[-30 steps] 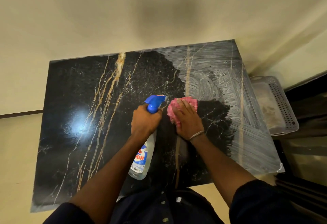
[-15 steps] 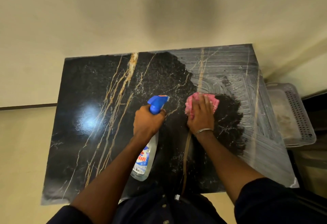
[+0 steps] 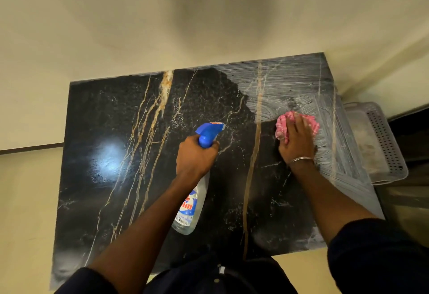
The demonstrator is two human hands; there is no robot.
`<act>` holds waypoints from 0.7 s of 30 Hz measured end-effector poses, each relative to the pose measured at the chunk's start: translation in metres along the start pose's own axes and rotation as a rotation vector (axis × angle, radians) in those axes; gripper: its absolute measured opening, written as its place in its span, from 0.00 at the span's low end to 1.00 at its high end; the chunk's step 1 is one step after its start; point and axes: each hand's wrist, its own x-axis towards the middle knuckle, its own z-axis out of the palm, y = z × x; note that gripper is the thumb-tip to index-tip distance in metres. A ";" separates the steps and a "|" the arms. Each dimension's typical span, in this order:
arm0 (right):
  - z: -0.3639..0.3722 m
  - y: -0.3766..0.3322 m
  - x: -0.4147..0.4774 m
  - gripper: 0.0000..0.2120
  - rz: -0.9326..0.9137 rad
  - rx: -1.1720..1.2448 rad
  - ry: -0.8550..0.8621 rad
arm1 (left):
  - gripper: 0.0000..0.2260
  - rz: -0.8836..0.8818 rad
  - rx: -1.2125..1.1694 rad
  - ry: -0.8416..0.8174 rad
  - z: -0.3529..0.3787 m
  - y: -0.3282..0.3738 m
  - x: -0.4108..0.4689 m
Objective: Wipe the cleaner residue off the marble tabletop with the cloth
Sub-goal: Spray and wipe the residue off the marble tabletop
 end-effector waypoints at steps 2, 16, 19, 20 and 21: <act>0.006 -0.020 -0.002 0.35 0.077 0.022 0.019 | 0.07 -0.018 0.000 0.008 0.005 0.004 0.003; 0.008 -0.050 0.022 0.35 -0.381 0.063 -0.066 | 0.05 -0.056 -0.024 0.090 0.033 0.039 0.019; -0.004 -0.012 0.041 0.35 -0.202 0.052 -0.039 | 0.07 -0.045 -0.019 0.096 0.037 0.043 0.017; -0.007 -0.005 0.047 0.34 -0.150 0.039 -0.040 | 0.07 -0.041 -0.018 0.099 0.038 0.045 0.016; -0.007 -0.004 0.051 0.34 -0.093 0.030 -0.039 | 0.08 -0.039 -0.020 0.101 0.038 0.045 0.016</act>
